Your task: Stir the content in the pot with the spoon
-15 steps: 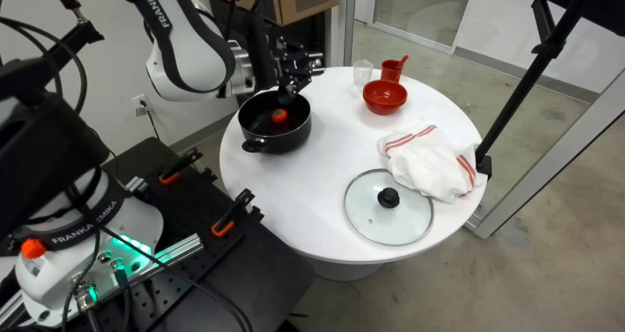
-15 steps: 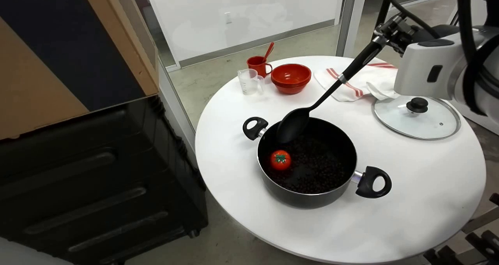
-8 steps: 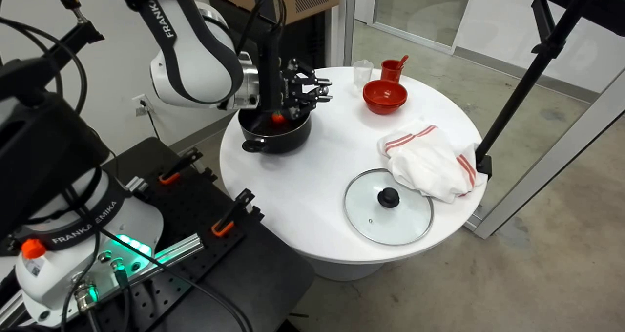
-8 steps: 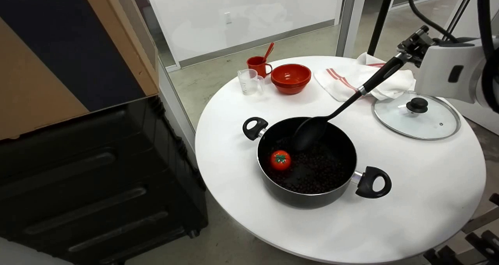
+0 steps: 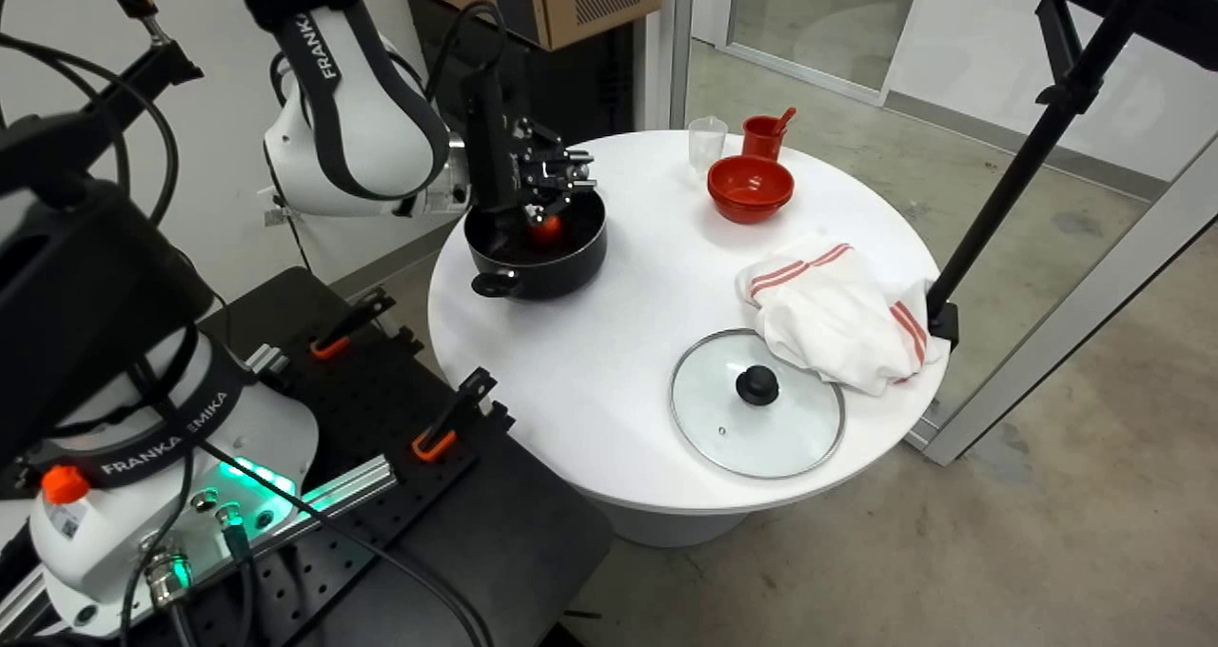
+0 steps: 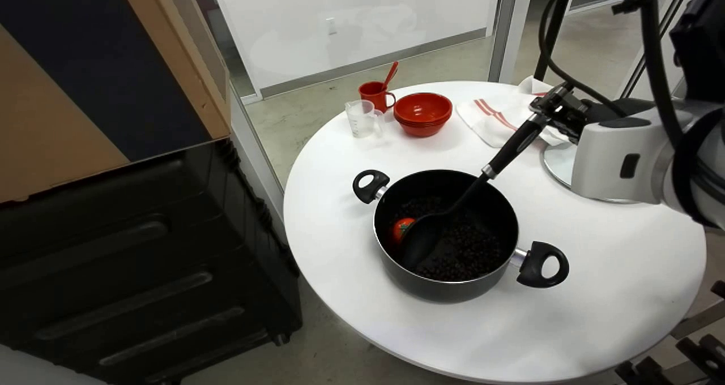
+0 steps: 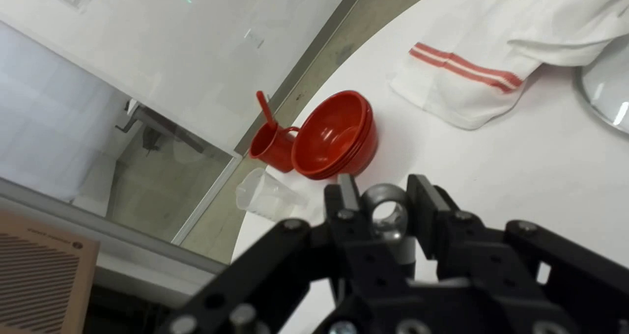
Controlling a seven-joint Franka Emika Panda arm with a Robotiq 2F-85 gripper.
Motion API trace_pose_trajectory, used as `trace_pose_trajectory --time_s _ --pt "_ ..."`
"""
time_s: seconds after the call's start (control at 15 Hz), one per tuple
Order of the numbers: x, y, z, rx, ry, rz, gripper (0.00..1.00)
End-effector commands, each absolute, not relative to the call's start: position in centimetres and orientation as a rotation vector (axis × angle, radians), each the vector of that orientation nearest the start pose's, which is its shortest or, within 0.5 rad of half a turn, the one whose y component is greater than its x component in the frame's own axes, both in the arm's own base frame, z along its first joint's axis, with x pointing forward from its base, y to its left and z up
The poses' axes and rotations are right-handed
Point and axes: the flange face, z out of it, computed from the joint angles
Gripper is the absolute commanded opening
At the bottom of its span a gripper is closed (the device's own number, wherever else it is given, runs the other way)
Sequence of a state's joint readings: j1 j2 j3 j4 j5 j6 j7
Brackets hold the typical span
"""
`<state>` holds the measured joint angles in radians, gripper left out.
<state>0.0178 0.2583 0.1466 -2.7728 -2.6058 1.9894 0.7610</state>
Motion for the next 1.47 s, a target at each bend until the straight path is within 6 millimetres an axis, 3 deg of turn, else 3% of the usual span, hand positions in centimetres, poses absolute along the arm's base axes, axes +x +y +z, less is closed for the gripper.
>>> trace_pose_trajectory --time_s 0.0,0.47,0.67,1.4 --pt "35.0 6.6 12.6 0.984 1.605 0.414 0.07" --pt "34.7 10.5 13.1 0.808 1.635 0.461 0.07" --pt "34.5 11.1 13.6 0.744 1.639 0.454 0.07" --pt "36.8 7.8 16.3 0.727 1.493 0.410 0.07"
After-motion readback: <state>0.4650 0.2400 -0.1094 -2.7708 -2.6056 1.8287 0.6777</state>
